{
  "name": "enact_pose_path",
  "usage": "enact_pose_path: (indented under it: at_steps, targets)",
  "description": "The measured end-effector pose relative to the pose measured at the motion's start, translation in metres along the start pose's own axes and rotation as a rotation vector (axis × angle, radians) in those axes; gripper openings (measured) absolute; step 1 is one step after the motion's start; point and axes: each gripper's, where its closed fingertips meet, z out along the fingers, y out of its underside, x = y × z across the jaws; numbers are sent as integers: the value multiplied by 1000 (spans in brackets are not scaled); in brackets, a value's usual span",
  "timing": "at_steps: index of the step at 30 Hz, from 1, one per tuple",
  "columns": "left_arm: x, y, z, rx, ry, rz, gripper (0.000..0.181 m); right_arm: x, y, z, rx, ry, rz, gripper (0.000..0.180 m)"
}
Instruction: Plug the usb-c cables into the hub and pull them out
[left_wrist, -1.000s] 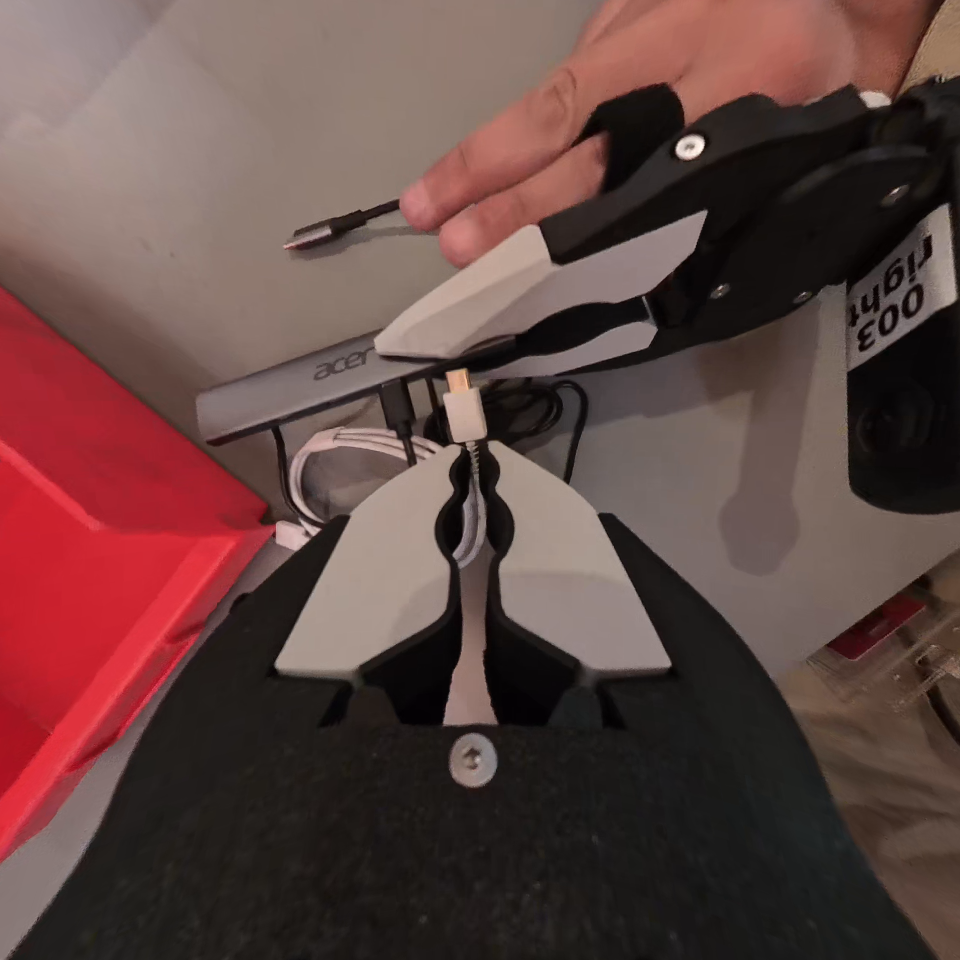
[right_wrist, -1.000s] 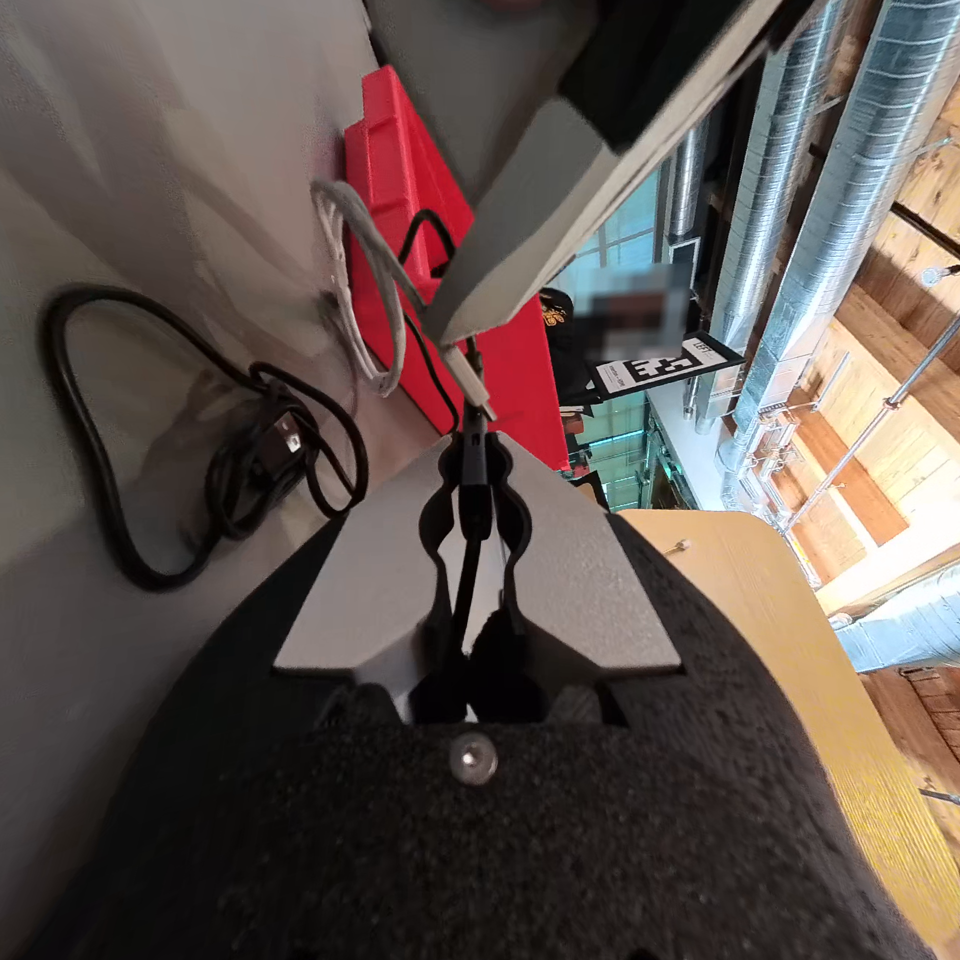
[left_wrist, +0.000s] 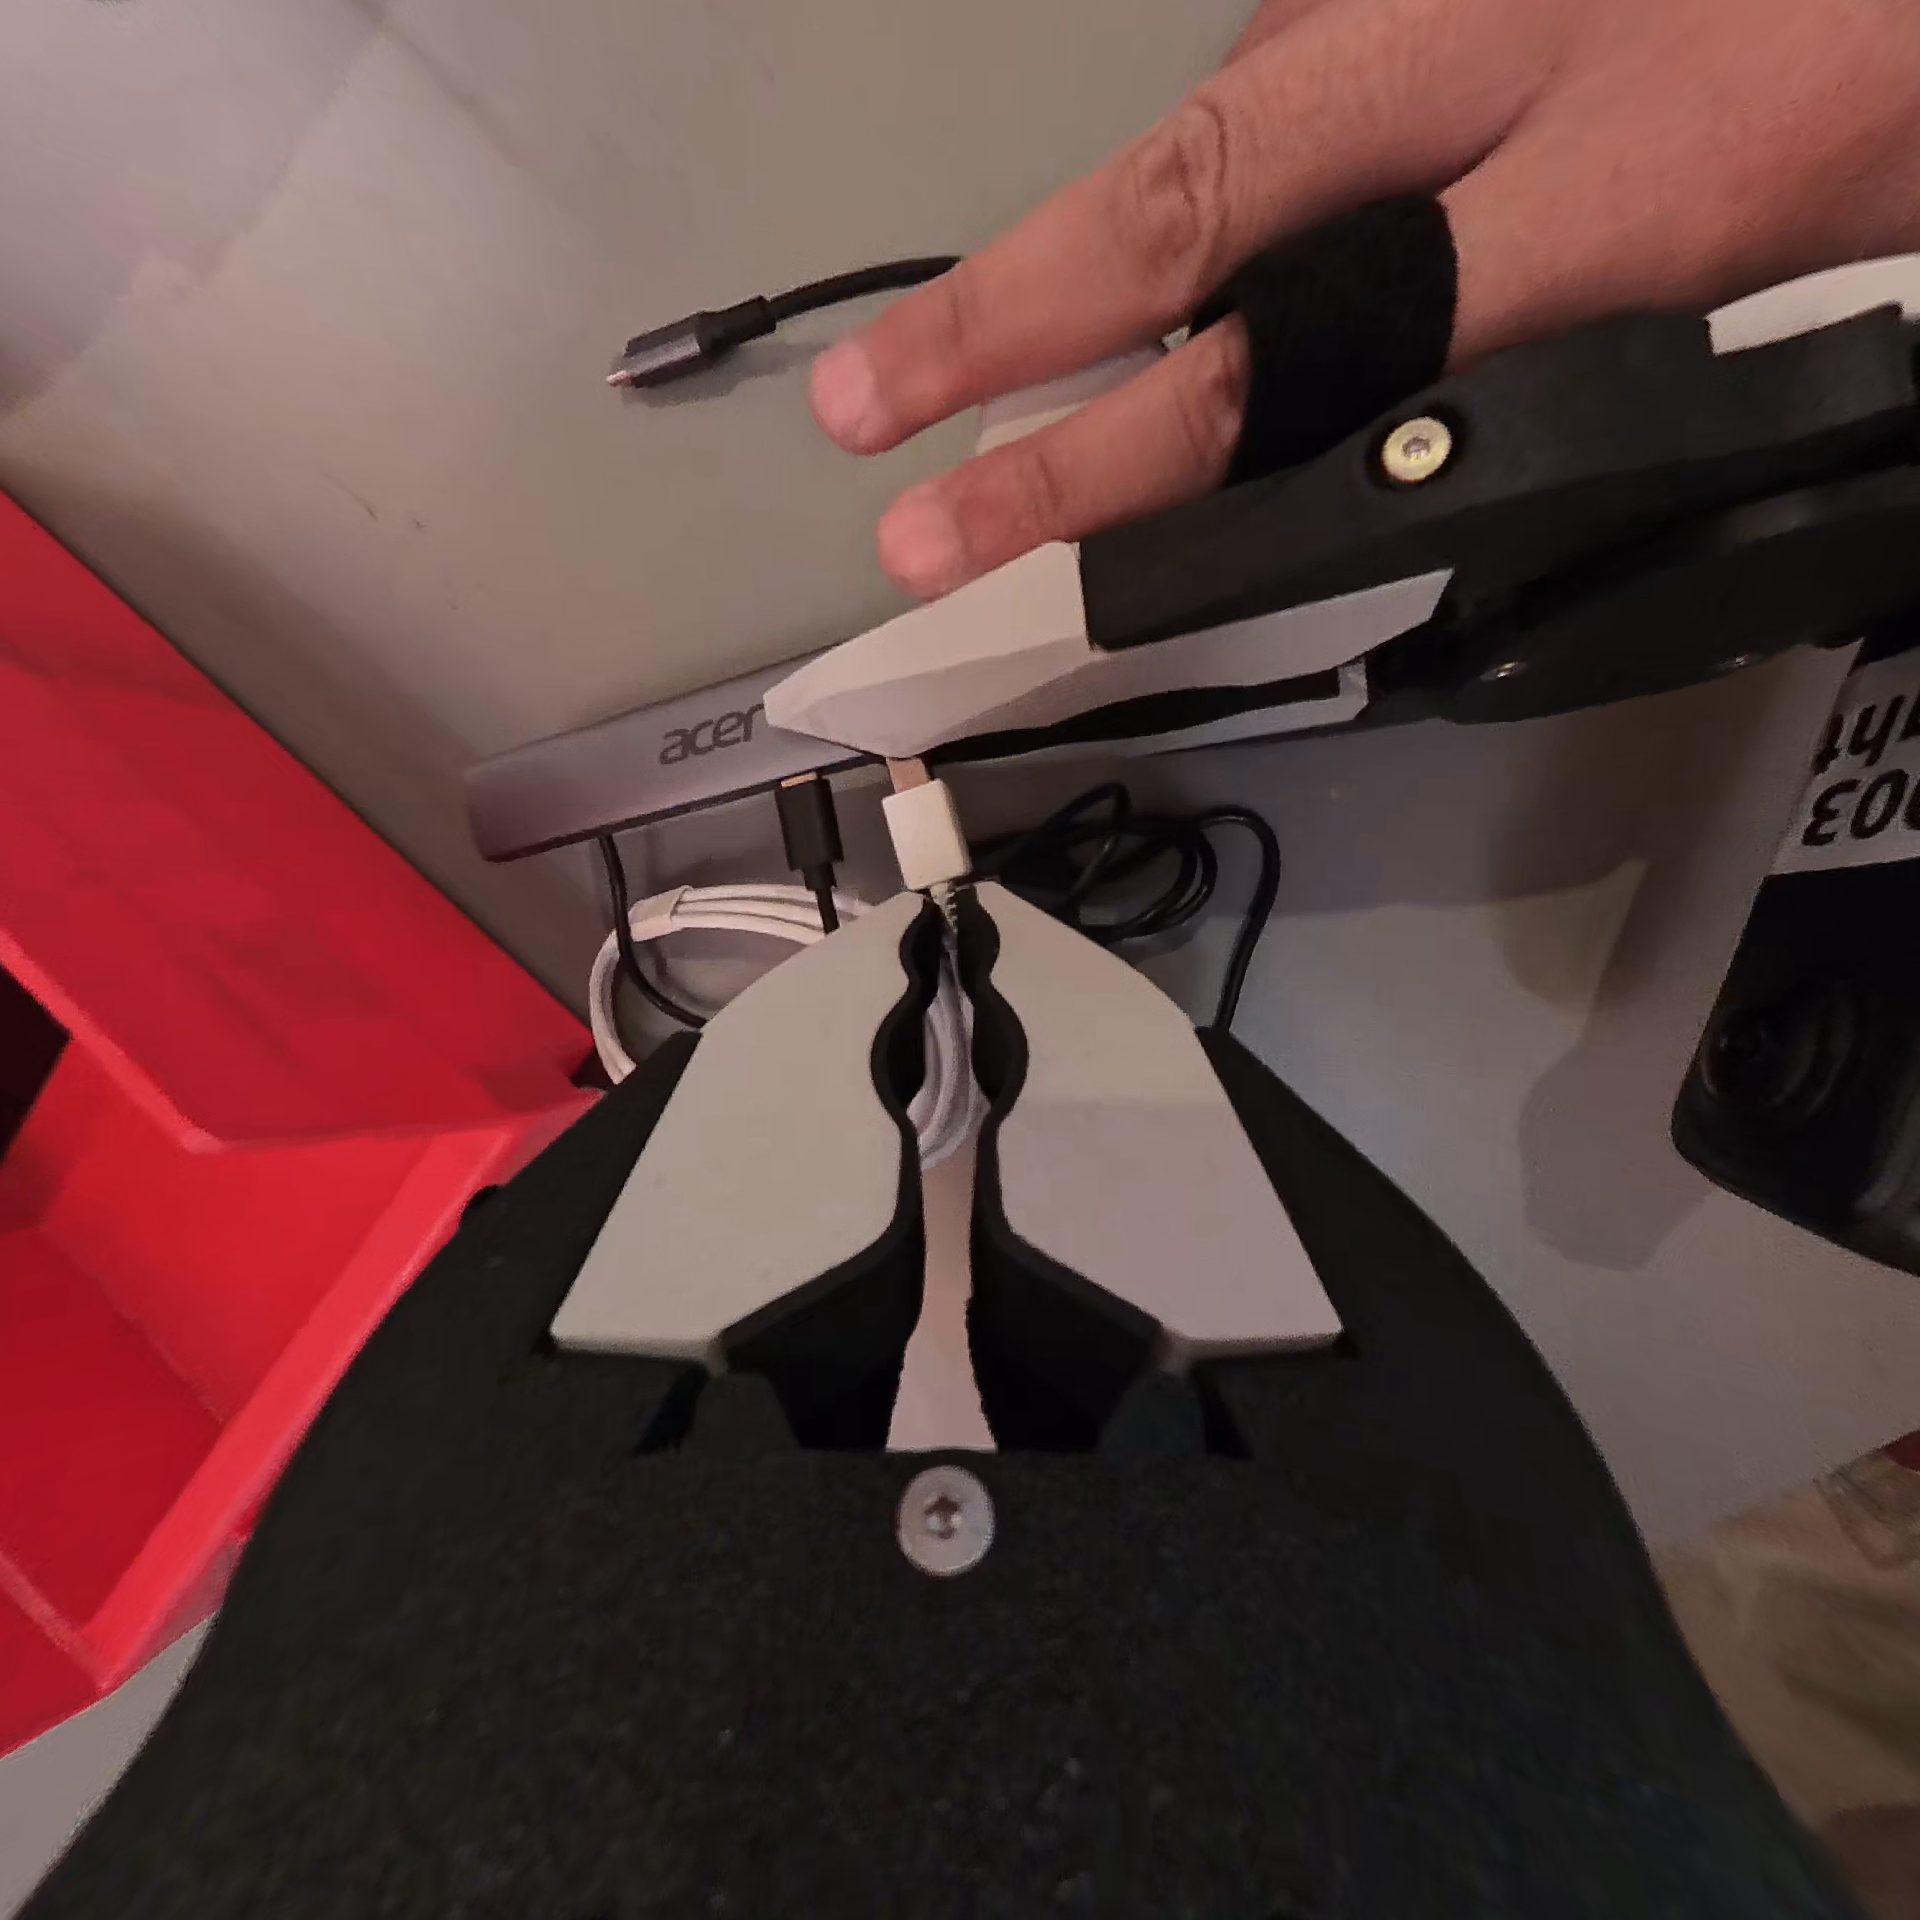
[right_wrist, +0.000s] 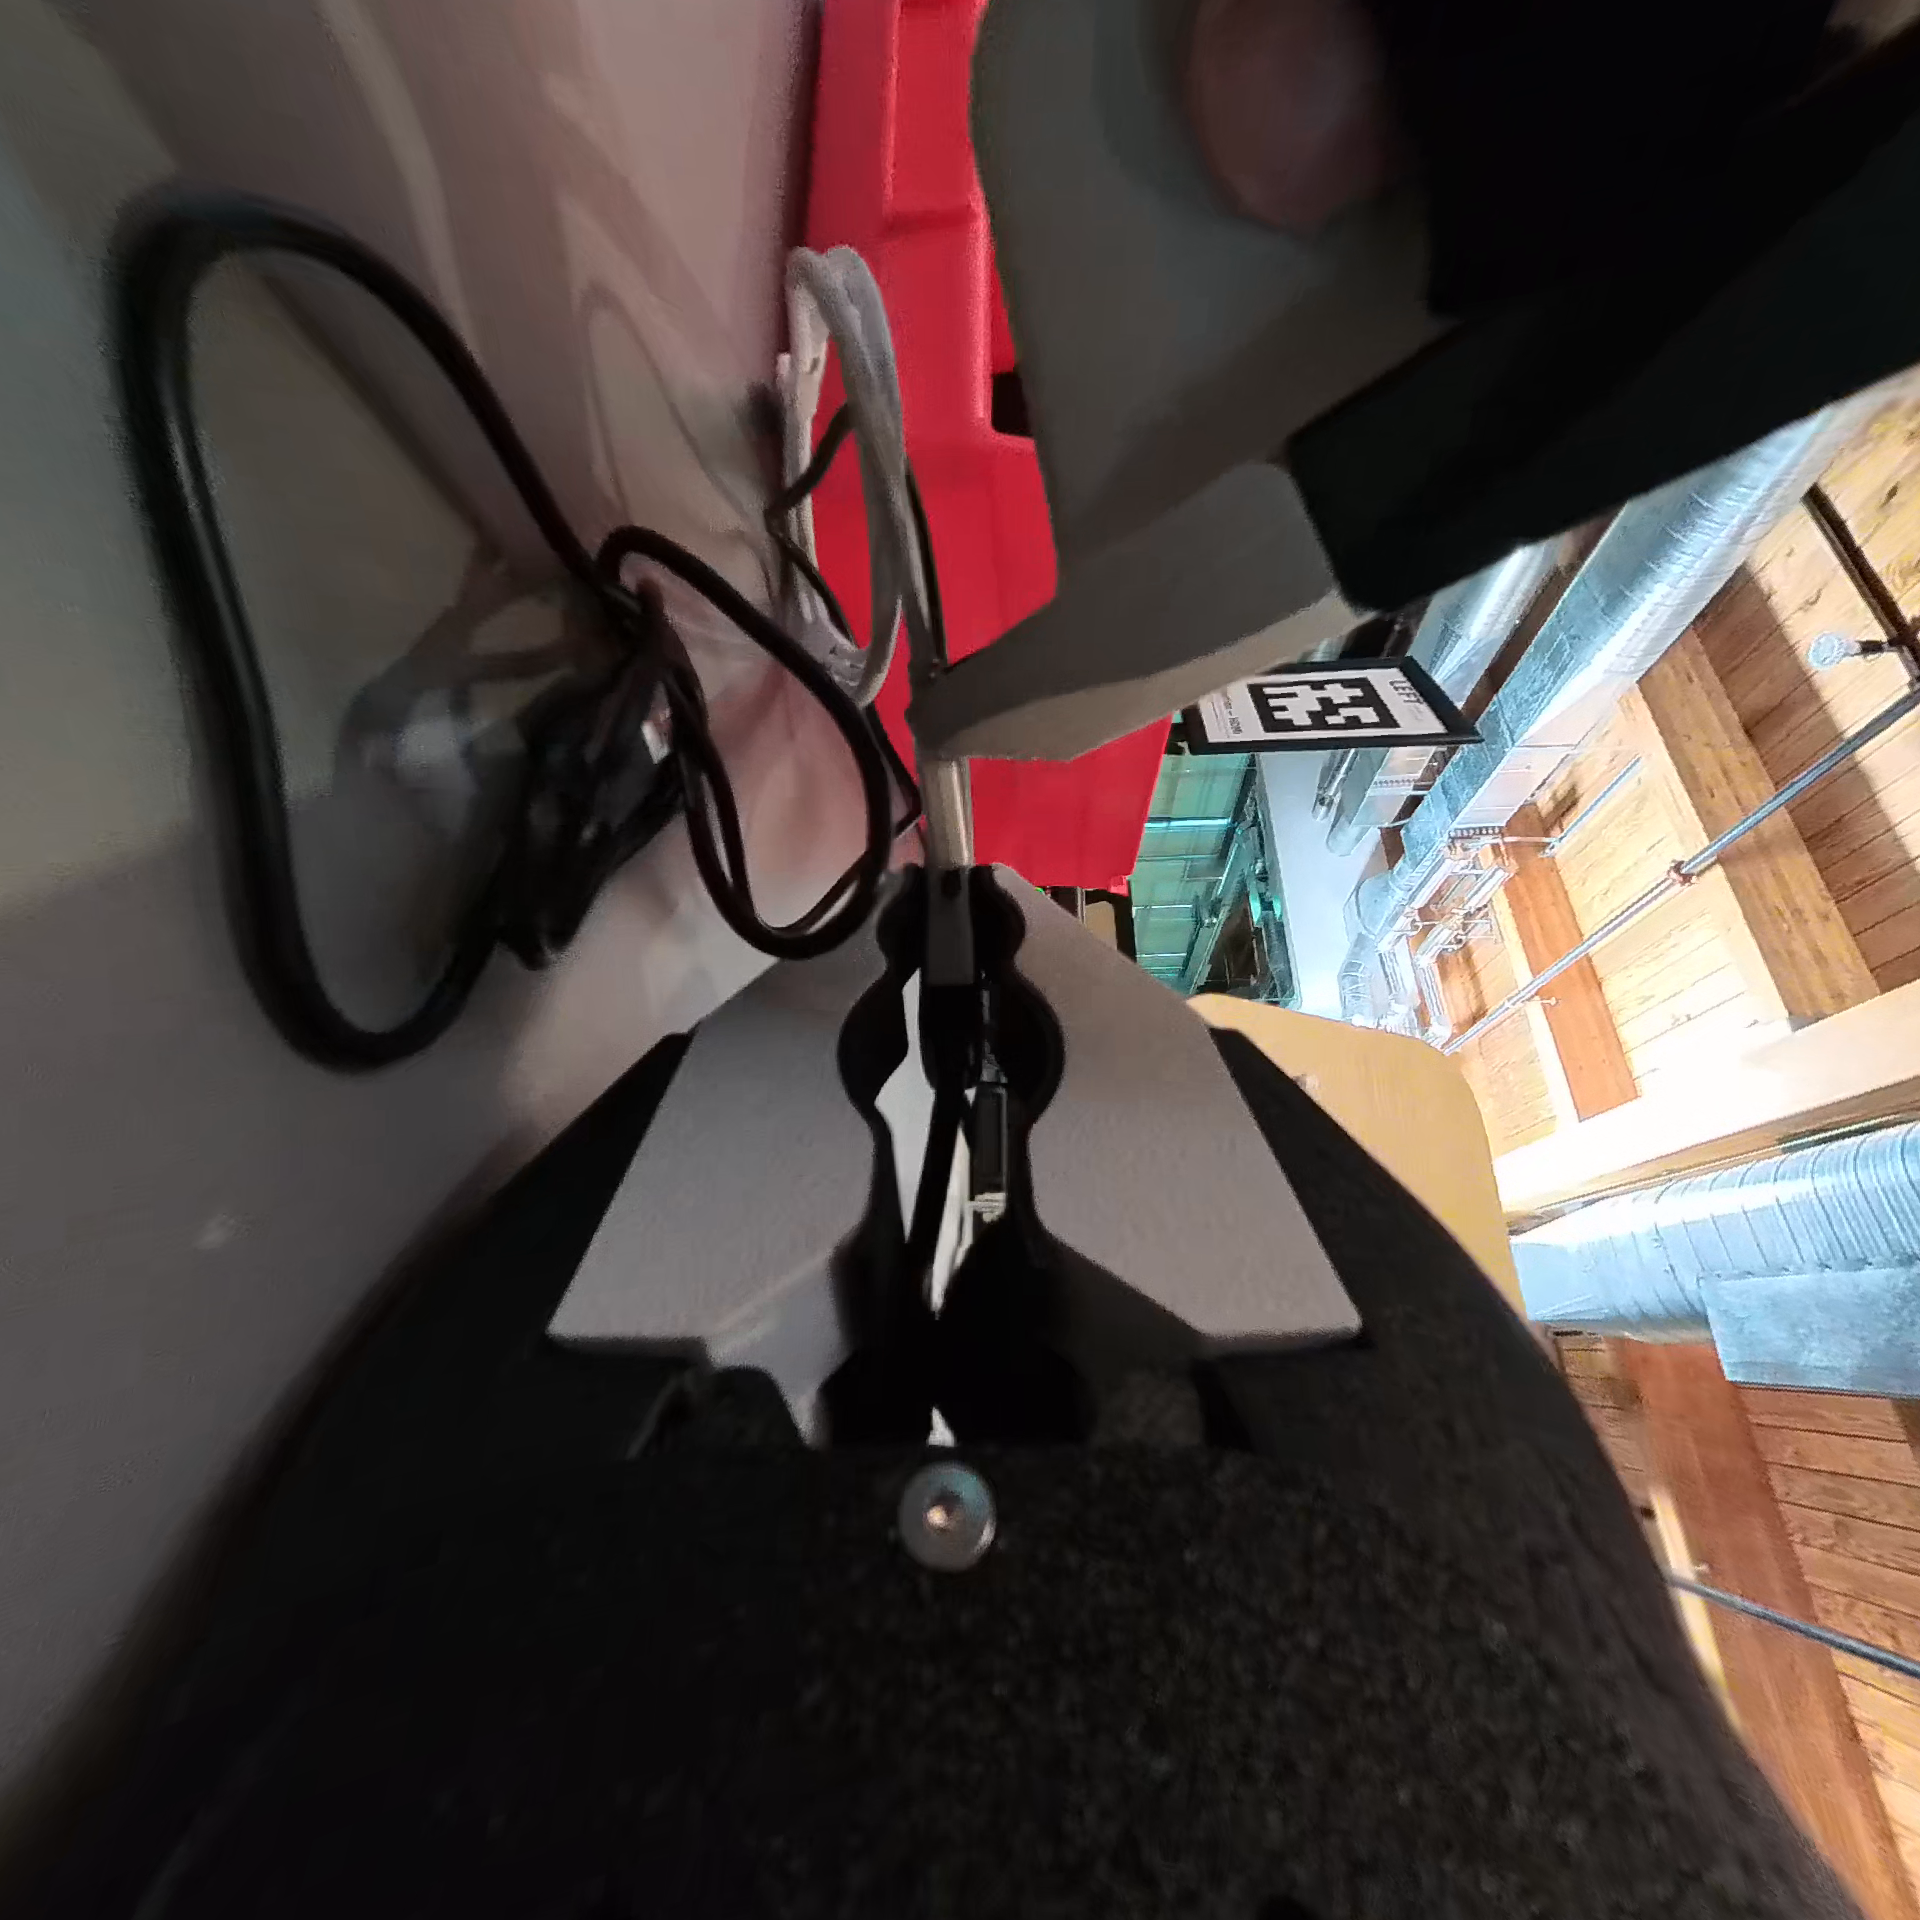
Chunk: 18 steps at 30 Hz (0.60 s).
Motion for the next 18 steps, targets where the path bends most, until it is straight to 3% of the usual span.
enact_pose_path:
  at_steps: [13,18]
  targets:
    - [-2,-10,-5,101,20,0,2,7,5,0,2,18,117,10]
    - [-8,-14,-7,138,-42,25,2,10,9,1,-9,16,160,10]
